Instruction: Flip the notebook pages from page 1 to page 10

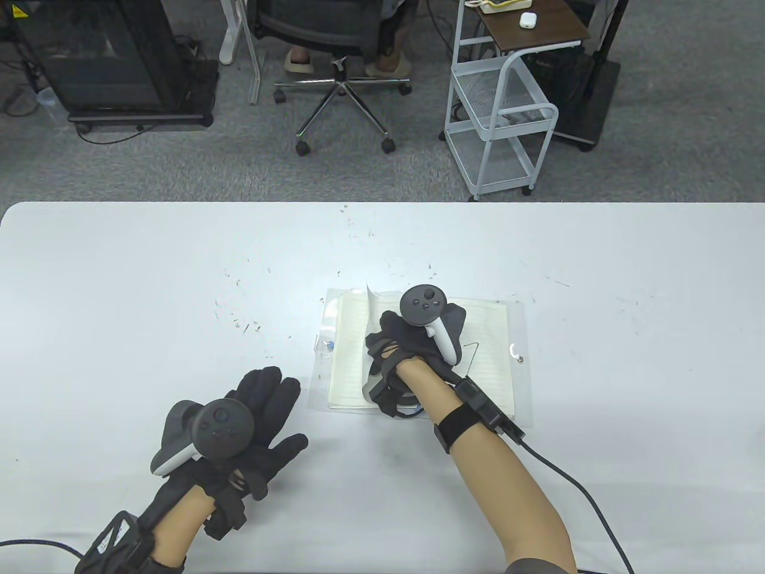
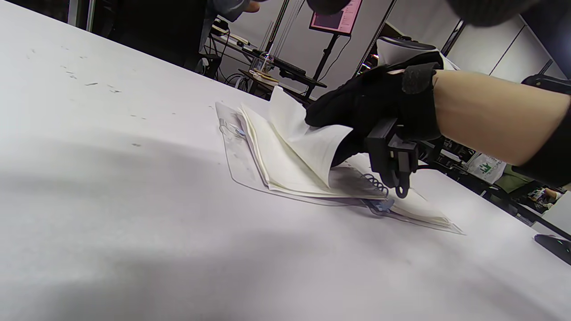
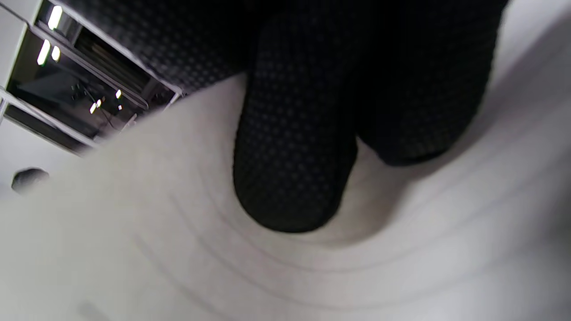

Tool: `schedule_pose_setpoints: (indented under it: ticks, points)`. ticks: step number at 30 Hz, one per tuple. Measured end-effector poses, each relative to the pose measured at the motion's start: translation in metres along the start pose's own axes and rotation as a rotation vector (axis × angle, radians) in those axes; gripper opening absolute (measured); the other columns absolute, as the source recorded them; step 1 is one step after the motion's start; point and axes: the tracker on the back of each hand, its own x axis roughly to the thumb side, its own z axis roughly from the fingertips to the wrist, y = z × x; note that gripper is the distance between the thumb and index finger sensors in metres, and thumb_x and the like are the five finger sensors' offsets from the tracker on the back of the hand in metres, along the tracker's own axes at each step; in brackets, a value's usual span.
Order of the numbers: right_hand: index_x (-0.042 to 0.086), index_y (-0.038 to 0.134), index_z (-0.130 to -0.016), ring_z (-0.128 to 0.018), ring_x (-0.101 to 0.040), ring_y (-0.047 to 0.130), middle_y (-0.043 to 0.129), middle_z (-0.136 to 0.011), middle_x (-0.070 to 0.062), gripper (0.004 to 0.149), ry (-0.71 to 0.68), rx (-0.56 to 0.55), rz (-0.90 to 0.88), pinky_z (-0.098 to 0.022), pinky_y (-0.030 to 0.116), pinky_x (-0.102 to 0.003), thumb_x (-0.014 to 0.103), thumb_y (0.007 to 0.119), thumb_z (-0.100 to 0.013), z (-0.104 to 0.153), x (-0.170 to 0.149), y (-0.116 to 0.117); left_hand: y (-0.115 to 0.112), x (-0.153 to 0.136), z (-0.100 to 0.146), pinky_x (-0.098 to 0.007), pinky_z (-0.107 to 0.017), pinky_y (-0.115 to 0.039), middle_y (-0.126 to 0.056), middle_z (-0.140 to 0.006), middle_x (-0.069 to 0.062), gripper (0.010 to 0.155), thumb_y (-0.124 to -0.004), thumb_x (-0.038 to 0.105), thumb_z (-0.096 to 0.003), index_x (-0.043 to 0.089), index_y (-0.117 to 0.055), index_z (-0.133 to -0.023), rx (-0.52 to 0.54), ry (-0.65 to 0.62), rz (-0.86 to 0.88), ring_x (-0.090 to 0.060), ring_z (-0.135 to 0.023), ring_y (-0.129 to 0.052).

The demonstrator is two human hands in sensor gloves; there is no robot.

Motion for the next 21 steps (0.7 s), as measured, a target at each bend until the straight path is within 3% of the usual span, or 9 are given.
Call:
schedule_pose_setpoints:
  ticks: [5, 13, 17, 21]
  points:
    - [-0.002, 0.049, -0.092, -0.038, -0.016, 0.114, 0.087, -0.076, -0.024, 0.071, -0.002, 0.054, -0.007, -0.031, 0.094, -0.039, 0.04, 0.084, -0.047, -0.001, 0.002, 0.009, 0.0, 0.0, 0.0, -0.071, -0.073, -0.034, -0.024, -0.118, -0.013, 0.086, -0.063, 0.069, -0.0445, 0.024, -0.037, -0.114, 0.002, -0.002, 0.001, -0.049, -0.113, -0.024]
    - [-0.002, 0.044, -0.094, -0.043, -0.023, 0.112, 0.079, -0.082, -0.029, 0.074, -0.014, 0.11, -0.045, -0.034, 0.091, -0.044, 0.045, 0.079, -0.05, 0.003, 0.001, 0.006, 0.0, 0.0, 0.0, -0.071, -0.073, -0.034, -0.024, -0.118, -0.013, 0.086, -0.063, 0.068, -0.0446, 0.024, -0.038, -0.113, 0.0, 0.0, 0.0, -0.049, -0.113, -0.023]
    - [0.0, 0.042, -0.095, -0.046, -0.027, 0.11, 0.077, -0.085, -0.029, 0.075, -0.058, 0.078, -0.072, -0.036, 0.09, -0.047, 0.048, 0.077, -0.05, 0.014, -0.003, -0.012, 0.0, 0.0, 0.001, -0.071, -0.073, -0.034, -0.024, -0.118, -0.013, 0.086, -0.063, 0.068, -0.0445, 0.024, -0.038, -0.113, 0.001, 0.002, -0.001, -0.049, -0.113, -0.024]
    - [0.001, 0.038, -0.096, -0.052, -0.032, 0.107, 0.073, -0.088, -0.029, 0.077, -0.088, 0.017, -0.098, -0.04, 0.086, -0.051, 0.049, 0.076, -0.051, 0.028, -0.015, -0.046, 0.0, 0.0, 0.0, -0.071, -0.073, -0.034, -0.024, -0.118, -0.013, 0.086, -0.063, 0.068, -0.0446, 0.024, -0.037, -0.114, -0.001, 0.001, -0.004, -0.049, -0.113, -0.024]
